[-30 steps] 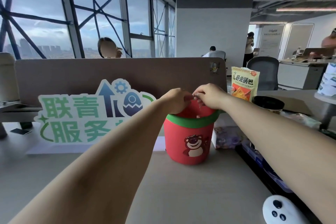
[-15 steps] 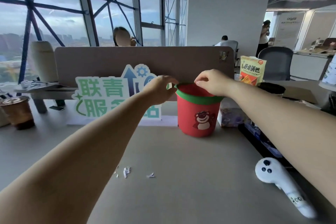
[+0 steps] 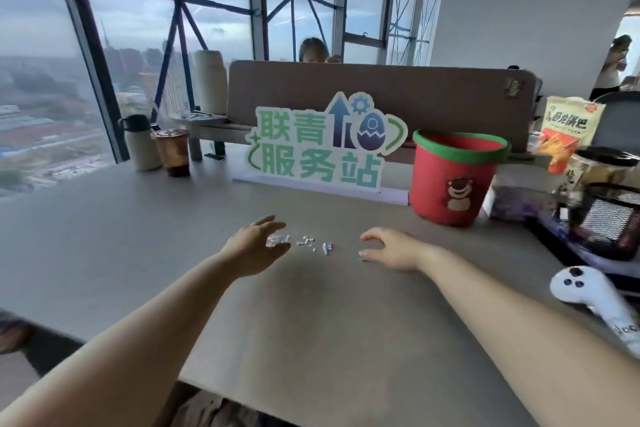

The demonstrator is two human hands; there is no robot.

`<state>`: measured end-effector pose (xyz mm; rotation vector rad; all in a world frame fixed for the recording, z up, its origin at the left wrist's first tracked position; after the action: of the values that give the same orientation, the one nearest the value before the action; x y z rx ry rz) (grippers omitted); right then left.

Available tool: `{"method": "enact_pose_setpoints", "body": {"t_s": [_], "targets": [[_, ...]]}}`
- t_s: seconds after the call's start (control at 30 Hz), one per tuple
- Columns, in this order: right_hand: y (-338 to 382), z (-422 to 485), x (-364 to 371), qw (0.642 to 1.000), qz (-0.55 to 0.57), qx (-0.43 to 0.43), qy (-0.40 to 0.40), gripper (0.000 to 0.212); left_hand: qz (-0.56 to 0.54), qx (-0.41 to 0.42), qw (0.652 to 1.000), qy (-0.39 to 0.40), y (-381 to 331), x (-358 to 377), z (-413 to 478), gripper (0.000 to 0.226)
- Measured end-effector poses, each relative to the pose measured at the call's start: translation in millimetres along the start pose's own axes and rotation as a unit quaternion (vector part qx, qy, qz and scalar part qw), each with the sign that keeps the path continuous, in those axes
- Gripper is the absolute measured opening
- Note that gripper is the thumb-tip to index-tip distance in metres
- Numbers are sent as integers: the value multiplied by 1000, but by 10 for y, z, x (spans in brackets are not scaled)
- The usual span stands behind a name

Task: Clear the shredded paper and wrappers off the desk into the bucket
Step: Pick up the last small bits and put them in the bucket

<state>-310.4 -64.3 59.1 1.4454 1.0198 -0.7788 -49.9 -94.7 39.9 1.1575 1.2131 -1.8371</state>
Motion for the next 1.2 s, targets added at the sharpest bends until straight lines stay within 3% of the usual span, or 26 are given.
{"method": "enact_pose_setpoints", "body": {"t_s": [0.2, 0.37, 0.57, 0.9, 1.2], "targets": [[107, 28, 509, 1000, -16, 20, -4, 78, 45, -55, 996, 52, 328, 174, -278, 71], [379, 217, 658, 998, -49, 14, -32, 79, 71, -38, 996, 44, 351, 244, -243, 71], [653, 587, 761, 995, -33, -50, -81, 64, 38, 15, 999, 5, 335, 264, -12, 64], [746, 944, 785, 984, 13, -130, -118, 32, -24, 68, 996, -48, 320, 285, 324, 27], [692, 761, 747, 976, 101, -153, -121, 16, -63, 64, 993, -76, 267, 259, 124, 18]]}}
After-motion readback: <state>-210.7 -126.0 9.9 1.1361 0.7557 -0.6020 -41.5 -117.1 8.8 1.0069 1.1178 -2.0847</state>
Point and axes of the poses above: each hand's wrist, its own z-axis towards the middle knuckle, its own x-axis out of the palm, y = z × x, the point moved 2 cm from there along z, towards the middle knuckle, and after that the axes turned 5 degrees about x, right-handed, at the moved point
